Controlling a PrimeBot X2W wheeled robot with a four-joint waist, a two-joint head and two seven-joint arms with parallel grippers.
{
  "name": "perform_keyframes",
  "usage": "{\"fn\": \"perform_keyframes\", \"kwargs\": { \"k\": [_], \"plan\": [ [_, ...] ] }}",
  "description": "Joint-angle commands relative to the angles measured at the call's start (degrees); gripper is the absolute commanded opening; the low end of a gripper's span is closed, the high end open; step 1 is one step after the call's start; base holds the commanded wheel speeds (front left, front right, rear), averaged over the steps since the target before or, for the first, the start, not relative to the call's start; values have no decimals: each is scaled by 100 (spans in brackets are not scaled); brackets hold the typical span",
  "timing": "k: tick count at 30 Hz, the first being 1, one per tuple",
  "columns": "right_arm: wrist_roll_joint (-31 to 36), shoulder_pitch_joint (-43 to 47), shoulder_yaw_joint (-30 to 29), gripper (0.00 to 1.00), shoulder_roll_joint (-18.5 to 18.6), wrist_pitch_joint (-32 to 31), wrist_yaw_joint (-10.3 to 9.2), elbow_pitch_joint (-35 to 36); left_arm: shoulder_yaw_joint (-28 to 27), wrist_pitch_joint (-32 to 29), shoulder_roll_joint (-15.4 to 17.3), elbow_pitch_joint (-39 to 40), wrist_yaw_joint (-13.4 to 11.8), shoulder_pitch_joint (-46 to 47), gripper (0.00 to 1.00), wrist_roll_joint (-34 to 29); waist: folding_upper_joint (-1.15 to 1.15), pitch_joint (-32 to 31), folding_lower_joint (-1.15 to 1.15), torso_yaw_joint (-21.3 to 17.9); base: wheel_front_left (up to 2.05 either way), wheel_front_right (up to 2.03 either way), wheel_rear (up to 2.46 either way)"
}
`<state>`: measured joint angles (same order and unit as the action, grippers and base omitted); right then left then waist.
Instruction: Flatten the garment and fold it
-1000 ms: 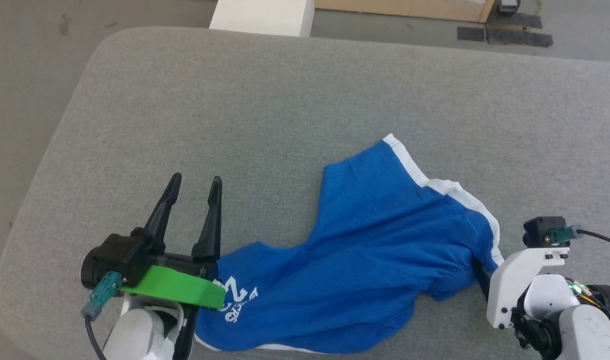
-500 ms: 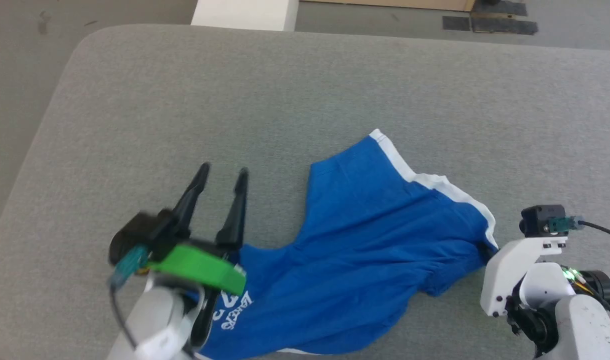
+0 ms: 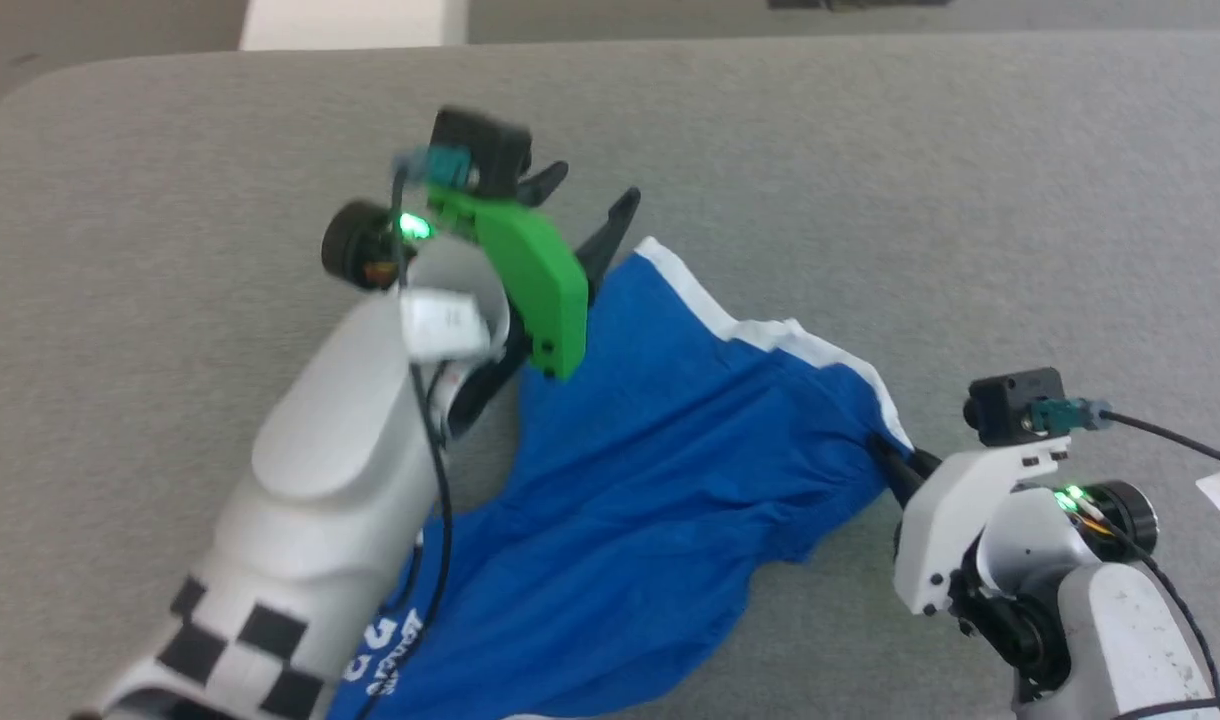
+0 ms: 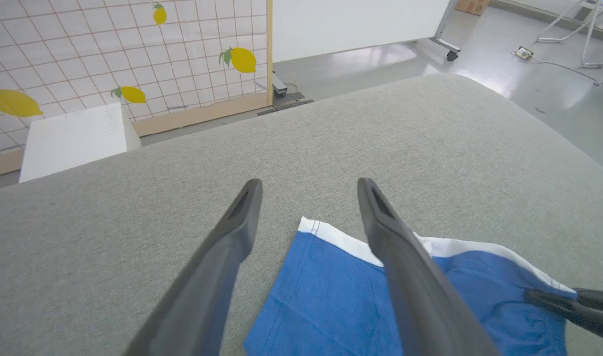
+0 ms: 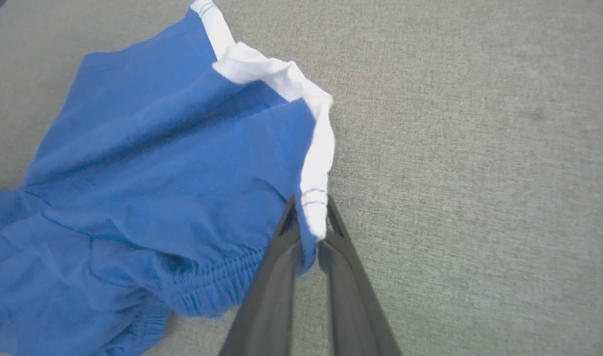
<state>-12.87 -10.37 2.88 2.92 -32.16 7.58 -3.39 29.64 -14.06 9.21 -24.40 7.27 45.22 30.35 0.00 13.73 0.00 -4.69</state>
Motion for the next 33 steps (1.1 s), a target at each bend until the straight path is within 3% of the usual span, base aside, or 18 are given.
{"fn": "perform_keyframes", "kwargs": {
  "k": [1,6,11,20,21,22,23,28,33],
  "plan": [
    [-73,-119,63,0,-4,56,-9,56,48,-218,17,-193,21,237,100,67,0,356,0,-369,0,0,0],
    [-255,-179,292,0,-4,206,-9,109,396,-1159,29,-919,22,936,100,64,0,702,0,-663,0,0,0],
    [-279,-180,388,0,-4,287,-9,103,526,-1682,20,-1408,4,1364,100,25,0,979,0,-871,0,0,0],
    [-397,-155,339,0,-4,470,-9,-17,681,-2724,1,-1931,-124,1458,100,141,0,1117,0,-993,0,0,0],
    [-400,-154,328,0,-4,483,-9,-25,670,-2758,-4,-1936,-135,1440,89,171,0,1118,0,-990,0,0,0],
    [-404,-156,314,0,-4,492,-9,-31,687,-2775,8,-1935,-150,1426,37,161,0,1122,0,-985,0,0,0],
    [-405,-160,296,0,-4,502,-9,-35,715,-2784,19,-1930,-148,1404,0,151,0,1124,0,-976,0,0,0],
    [-385,-188,202,0,-4,534,-9,-27,595,-2467,1,-1840,-162,1279,0,287,0,1071,0,-907,0,0,0],
    [-350,-245,108,0,-4,589,-9,31,87,-1835,-107,-1724,-157,1132,0,799,0,790,0,-766,0,0,0]
  ]
}}
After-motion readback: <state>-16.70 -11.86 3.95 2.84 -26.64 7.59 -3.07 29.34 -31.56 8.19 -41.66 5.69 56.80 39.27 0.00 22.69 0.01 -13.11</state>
